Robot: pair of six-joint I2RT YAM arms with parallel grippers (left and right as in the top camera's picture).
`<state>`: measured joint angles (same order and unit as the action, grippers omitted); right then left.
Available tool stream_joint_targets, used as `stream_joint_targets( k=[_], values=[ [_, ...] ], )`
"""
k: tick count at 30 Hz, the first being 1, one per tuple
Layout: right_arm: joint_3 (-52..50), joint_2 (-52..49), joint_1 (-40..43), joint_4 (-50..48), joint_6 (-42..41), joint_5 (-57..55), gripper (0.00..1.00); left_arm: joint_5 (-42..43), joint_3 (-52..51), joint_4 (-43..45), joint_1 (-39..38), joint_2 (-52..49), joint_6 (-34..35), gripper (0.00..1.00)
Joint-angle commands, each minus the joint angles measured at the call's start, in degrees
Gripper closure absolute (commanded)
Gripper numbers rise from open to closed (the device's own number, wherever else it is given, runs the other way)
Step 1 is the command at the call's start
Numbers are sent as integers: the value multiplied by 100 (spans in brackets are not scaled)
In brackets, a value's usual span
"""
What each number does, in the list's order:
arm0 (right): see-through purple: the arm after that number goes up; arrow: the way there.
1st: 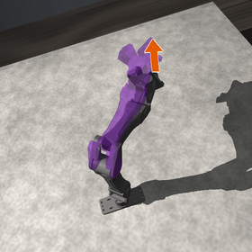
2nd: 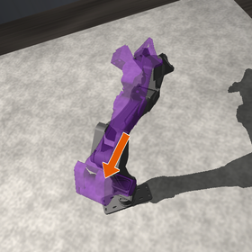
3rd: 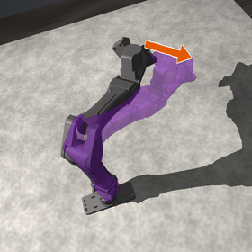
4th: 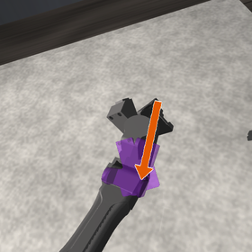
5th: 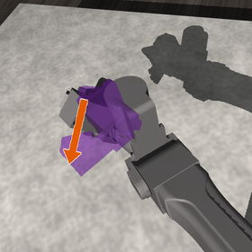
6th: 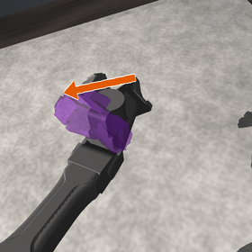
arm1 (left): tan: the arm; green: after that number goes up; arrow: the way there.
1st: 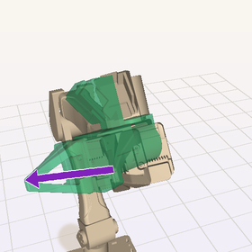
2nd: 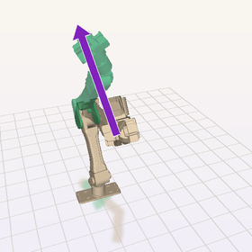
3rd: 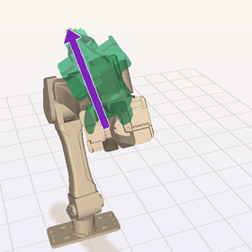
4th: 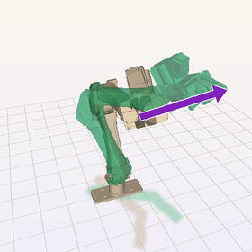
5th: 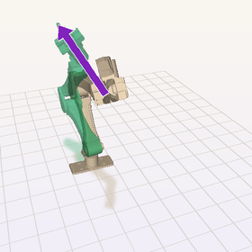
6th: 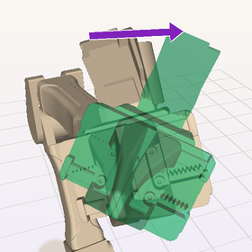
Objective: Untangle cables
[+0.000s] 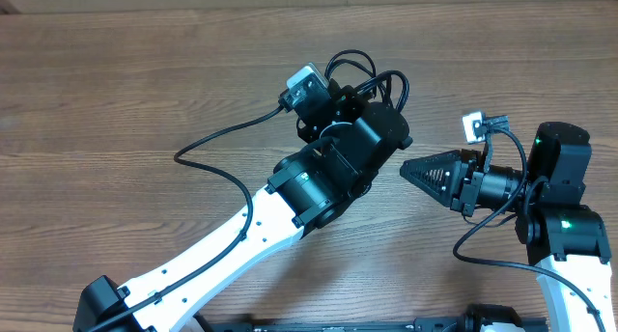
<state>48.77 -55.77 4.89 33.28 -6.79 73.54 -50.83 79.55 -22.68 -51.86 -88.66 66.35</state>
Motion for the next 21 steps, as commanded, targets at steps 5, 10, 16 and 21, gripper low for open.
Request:
stream_joint_targets(
  k=[5, 10, 16, 21],
  values=[
    [37, -120, 39, 11, 83, -192, 58, -203, 85, 20, 17, 2, -361, 96],
    [37, -269, 39, 11, 46, -343, 50, 472, 85, 46, 9, 4, -295, 96],
    [37, -393, 39, 11, -66, -452, 50, 1738, 85, 46, 9, 4, 461, 96],
    [37, -393, 39, 37, -66, -822, 49, 2680, 85, 44, 9, 7, 1580, 96]
  ],
)
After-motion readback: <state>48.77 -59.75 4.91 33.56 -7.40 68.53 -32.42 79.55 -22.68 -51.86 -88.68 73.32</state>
